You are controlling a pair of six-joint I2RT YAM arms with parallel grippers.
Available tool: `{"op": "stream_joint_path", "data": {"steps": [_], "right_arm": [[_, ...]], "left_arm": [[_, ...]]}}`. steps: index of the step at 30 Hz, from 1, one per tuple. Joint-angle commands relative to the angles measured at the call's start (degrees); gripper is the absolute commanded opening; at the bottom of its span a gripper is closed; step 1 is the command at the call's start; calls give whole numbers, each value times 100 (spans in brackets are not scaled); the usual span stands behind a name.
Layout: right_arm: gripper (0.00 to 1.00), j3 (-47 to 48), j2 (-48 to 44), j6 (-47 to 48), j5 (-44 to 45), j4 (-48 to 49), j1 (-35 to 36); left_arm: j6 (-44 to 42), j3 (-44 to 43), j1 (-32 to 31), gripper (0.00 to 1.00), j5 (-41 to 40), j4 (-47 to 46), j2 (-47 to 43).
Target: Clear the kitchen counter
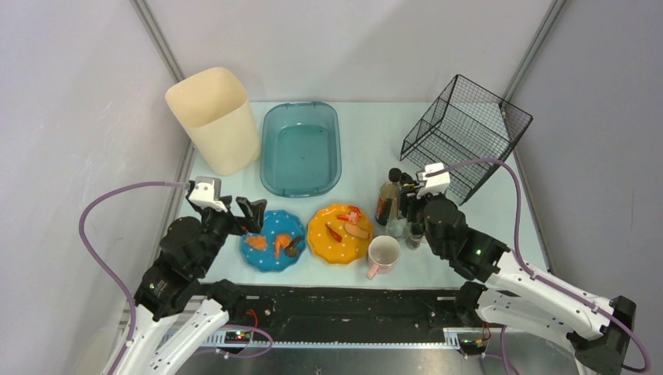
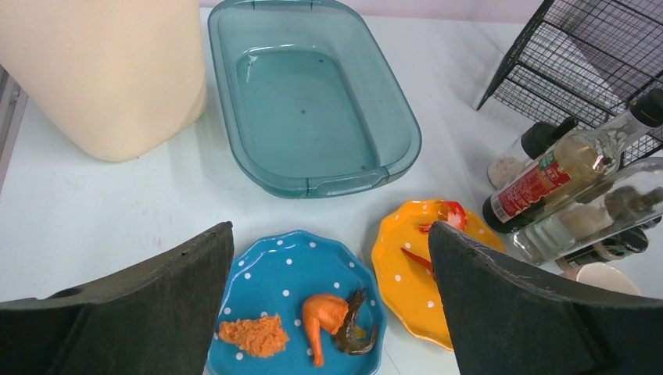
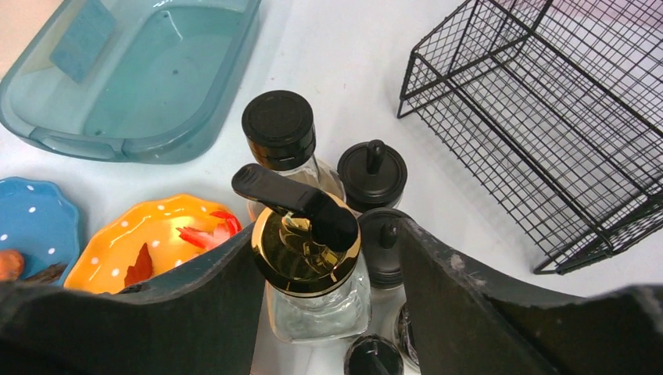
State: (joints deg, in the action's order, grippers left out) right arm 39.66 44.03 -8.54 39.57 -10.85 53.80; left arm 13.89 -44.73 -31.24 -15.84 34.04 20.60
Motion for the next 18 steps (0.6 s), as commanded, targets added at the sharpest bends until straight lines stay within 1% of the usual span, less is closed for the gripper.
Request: {"op": "stream_joint_path", "data": {"steps": [1,7,9,12,15,16,18], "right_arm": [[63,-119,23,119,224,504,34],[55,-284,45,155,226,728,34],[47,-343,37,178,203,819,32],[32,-353,-3,193,160,883,32],[20,-354,-89,239,93,935,37],[12,-358,-147,291,77,948,41],[0,-359,-246,356,79,987,54]], "left_arm": [[-141,26,-17,98,49,-100,27],[-141,35,-13,98,39,-102,32],[-145,37,-10,98,33,-106,27],[-150,42,-13,98,1,-99,50],[-150,42,-13,98,-16,-90,79],[-150,41,-15,98,-20,-86,82],[-150,39,-18,98,-32,-81,81]]}}
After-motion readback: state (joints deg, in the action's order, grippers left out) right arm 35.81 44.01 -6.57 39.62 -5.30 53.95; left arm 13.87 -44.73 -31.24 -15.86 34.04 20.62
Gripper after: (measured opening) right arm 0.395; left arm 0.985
